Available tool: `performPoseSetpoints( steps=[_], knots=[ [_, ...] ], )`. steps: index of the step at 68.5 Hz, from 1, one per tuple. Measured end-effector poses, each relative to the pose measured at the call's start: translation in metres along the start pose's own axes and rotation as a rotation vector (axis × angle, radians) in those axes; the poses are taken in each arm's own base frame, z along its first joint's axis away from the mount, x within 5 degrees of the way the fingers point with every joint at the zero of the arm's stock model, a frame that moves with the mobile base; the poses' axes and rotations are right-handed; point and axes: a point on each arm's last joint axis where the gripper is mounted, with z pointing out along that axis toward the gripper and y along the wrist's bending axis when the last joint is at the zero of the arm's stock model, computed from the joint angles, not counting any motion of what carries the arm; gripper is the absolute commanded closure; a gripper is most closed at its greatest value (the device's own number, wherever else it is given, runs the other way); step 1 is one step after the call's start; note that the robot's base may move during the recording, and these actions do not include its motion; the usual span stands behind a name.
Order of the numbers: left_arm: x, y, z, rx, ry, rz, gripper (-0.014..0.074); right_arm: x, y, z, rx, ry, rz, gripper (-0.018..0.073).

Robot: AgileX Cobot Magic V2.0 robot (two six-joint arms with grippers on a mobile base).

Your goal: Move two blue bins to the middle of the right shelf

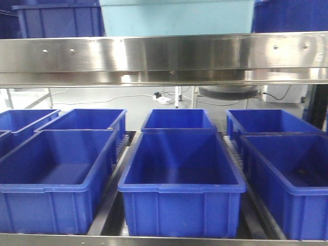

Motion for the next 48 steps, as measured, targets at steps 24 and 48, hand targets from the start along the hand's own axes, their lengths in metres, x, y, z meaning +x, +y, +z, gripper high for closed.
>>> performPoseSetpoints(
  steps=[24, 48],
  knots=[
    [-0.0001, 0.0000, 0.0000, 0.000, -0.001, 0.000, 0.0708, 0.0000, 0.0000, 0.0000, 0.000, 0.000, 0.000, 0.0713],
    [-0.0003, 0.0000, 0.0000, 0.000, -0.003, 0.000, 0.0708, 0.0000, 0.0000, 0.0000, 0.000, 0.000, 0.000, 0.0713]
  ],
)
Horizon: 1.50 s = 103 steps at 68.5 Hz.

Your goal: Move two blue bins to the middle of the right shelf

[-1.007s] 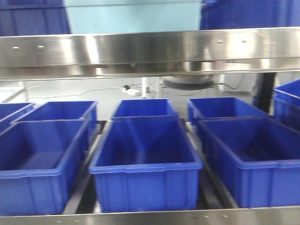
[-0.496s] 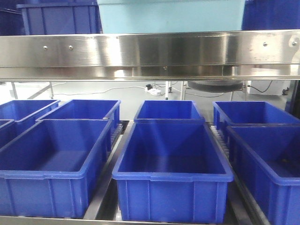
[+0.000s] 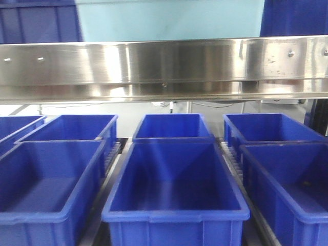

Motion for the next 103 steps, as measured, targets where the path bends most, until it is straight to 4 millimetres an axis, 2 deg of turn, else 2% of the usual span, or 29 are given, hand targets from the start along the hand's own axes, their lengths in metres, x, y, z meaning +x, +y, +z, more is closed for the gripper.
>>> performPoseSetpoints(
  steps=[103],
  knots=[
    [-0.0002, 0.0000, 0.0000, 0.000, -0.002, 0.000, 0.0708, 0.0000, 0.0001, 0.0000, -0.002, 0.000, 0.001, 0.0713]
  ],
)
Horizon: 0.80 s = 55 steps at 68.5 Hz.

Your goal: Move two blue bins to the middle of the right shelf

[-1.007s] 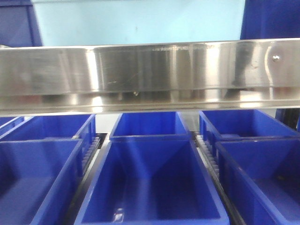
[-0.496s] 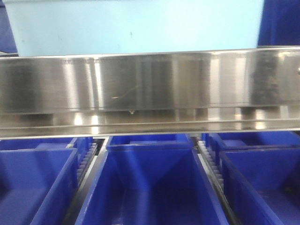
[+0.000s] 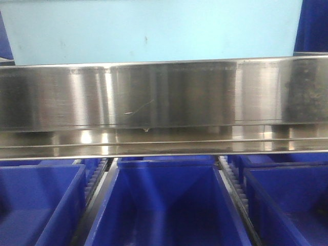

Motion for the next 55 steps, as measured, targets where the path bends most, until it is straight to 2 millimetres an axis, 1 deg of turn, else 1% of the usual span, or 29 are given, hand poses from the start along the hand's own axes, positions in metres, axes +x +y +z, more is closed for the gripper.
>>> performPoseSetpoints(
  steps=[55],
  knots=[
    [0.0000, 0.0000, 0.0000, 0.000, 0.000, 0.000, 0.0708, 0.0000, 0.0000, 0.0000, 0.000, 0.000, 0.000, 0.0713]
  ],
)
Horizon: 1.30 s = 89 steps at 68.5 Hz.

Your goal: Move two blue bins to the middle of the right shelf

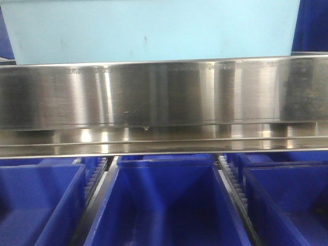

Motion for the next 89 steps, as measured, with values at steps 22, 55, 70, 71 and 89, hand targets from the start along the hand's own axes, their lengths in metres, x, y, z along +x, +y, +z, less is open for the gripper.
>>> performPoseSetpoints(
  steps=[22, 55, 70, 71, 89],
  knots=[
    [0.000, 0.000, 0.000, 0.000, 0.000, 0.000, 0.0708, 0.000, 0.000, 0.000, 0.000, 0.000, 0.000, 0.0713],
    [0.034, 0.008, 0.006, -0.074, 0.345, 0.016, 0.0708, 0.004, -0.003, 0.021, 0.014, 0.069, -0.022, 0.0713],
    [0.059, 0.018, 0.028, -0.155, 0.527, 0.056, 0.0708, 0.012, -0.003, 0.055, -0.015, 0.161, -0.004, 0.0713],
    [0.061, 0.019, 0.029, -0.160, 0.536, 0.059, 0.0708, 0.012, -0.002, 0.056, -0.017, 0.162, -0.004, 0.0713],
    [0.064, 0.023, 0.031, -0.203, 0.565, 0.090, 0.0708, 0.013, 0.002, 0.058, -0.044, 0.164, 0.000, 0.0713]
  ],
)
